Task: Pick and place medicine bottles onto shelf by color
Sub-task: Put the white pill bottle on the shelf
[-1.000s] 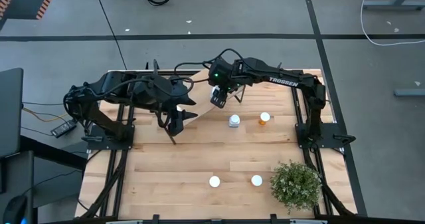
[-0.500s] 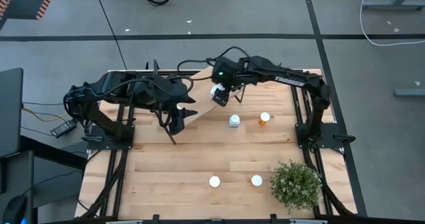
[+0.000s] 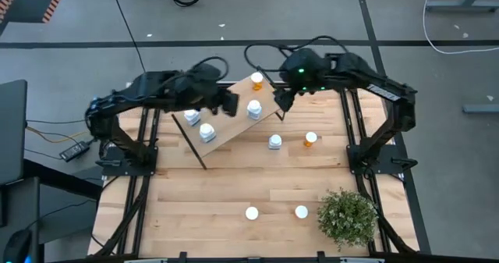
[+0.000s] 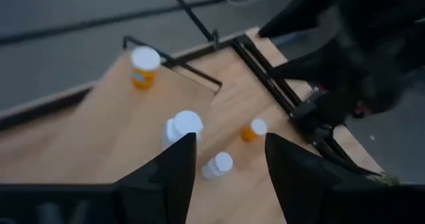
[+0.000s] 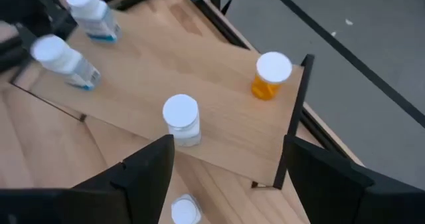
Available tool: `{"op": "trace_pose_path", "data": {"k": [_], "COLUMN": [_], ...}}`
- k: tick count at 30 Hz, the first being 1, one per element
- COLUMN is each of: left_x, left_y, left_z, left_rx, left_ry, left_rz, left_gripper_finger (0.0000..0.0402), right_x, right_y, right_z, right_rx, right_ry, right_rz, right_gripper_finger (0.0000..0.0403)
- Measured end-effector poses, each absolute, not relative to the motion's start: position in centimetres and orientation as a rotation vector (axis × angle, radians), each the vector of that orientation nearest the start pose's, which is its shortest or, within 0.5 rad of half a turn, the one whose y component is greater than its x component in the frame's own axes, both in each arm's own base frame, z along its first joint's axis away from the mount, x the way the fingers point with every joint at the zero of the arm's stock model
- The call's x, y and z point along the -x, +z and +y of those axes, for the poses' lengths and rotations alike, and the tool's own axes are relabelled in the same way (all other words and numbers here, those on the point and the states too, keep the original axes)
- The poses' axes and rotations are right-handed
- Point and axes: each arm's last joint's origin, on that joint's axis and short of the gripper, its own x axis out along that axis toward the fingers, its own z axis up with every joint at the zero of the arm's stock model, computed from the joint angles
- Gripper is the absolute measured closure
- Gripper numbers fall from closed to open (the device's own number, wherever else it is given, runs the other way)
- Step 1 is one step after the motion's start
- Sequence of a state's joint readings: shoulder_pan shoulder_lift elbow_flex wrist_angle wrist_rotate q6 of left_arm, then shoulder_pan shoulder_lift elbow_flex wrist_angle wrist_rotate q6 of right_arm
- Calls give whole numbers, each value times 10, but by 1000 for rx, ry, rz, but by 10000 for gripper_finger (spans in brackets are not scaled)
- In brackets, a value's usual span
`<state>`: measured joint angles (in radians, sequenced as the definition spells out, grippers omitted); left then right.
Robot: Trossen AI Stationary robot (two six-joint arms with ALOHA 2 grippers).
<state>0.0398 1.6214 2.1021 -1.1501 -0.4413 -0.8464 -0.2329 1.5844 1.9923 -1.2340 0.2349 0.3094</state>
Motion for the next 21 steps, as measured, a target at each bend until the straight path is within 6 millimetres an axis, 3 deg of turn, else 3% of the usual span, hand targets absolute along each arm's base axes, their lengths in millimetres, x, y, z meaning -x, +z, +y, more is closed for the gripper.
{"op": "trace_pose_path", "data": {"k": [11, 15, 21], "left_x": [-366, -380, -382], "left_y": [416, 393, 387], "left_z": [75, 92, 103], "left_rx": [1015, 1109, 1149], "left_ry": [694, 736, 757], "left_rz": [547, 607, 613], "left_gripper_finger": [135, 110, 88], "right_x": [-249, -245, -236], "right_y": [472, 474, 469], "right_z": [-66, -65, -63], "right_rx": [-282, -250, -228], "right_ry": [-565, -550, -544], "right_rz": [670, 676, 767], "right_gripper_finger": [120, 120, 120]}}
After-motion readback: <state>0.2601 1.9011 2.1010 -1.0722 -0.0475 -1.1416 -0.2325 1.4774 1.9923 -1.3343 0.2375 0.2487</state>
